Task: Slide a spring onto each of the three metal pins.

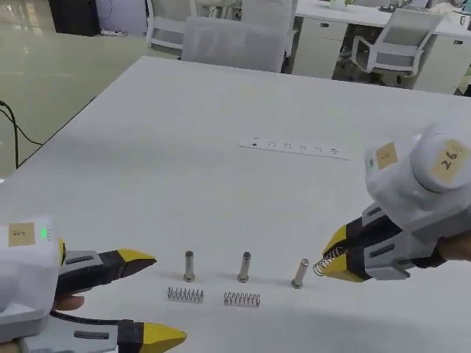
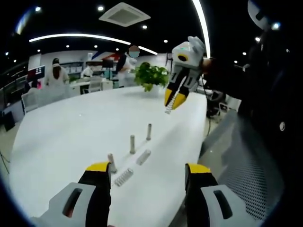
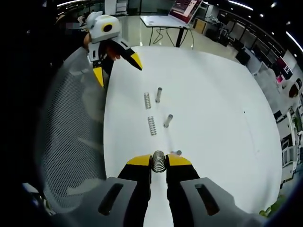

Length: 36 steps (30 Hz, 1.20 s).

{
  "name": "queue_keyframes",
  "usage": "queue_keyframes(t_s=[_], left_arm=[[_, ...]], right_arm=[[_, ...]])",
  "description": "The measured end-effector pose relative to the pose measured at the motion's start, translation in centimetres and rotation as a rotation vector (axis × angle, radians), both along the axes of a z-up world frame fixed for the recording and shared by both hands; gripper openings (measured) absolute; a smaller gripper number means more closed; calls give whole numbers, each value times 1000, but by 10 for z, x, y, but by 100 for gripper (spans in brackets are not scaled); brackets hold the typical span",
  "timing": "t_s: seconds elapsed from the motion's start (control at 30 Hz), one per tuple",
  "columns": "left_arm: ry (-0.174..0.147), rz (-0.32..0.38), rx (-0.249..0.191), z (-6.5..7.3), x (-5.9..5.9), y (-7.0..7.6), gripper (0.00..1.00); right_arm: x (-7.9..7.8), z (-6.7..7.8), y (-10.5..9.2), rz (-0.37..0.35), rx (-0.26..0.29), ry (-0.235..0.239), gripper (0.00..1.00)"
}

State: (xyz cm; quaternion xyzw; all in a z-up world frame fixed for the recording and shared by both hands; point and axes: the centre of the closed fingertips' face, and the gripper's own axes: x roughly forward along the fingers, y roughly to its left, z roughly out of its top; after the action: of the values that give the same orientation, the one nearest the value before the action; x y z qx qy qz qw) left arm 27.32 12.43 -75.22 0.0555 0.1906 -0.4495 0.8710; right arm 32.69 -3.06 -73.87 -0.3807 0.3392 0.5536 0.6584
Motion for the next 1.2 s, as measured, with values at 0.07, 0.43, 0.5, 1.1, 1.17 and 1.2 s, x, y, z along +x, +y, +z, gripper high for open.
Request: queue_keyframes(t_s=[0.07, 0.43, 0.5, 1.1, 1.17, 1.2], left_arm=[[0, -1, 3, -1, 0, 0, 58], [3, -11, 15, -4, -2, -1, 59], [3, -12, 15, -4, -2, -2, 59], [10, -13, 29, -8, -3, -1, 60], [10, -13, 28, -8, -3, 0, 60], [11, -13, 28, -8, -3, 0, 60]], right_arm=[[7, -1, -1, -3, -11, 0, 8], [31, -17, 0, -9, -85, -10, 8], [33, -21, 2, -9, -86, -3, 8], [49, -50, -2, -39, -134, 36, 8], [49, -52, -2, -34, -138, 42, 8], [49, -52, -1, -34, -139, 44, 8]])
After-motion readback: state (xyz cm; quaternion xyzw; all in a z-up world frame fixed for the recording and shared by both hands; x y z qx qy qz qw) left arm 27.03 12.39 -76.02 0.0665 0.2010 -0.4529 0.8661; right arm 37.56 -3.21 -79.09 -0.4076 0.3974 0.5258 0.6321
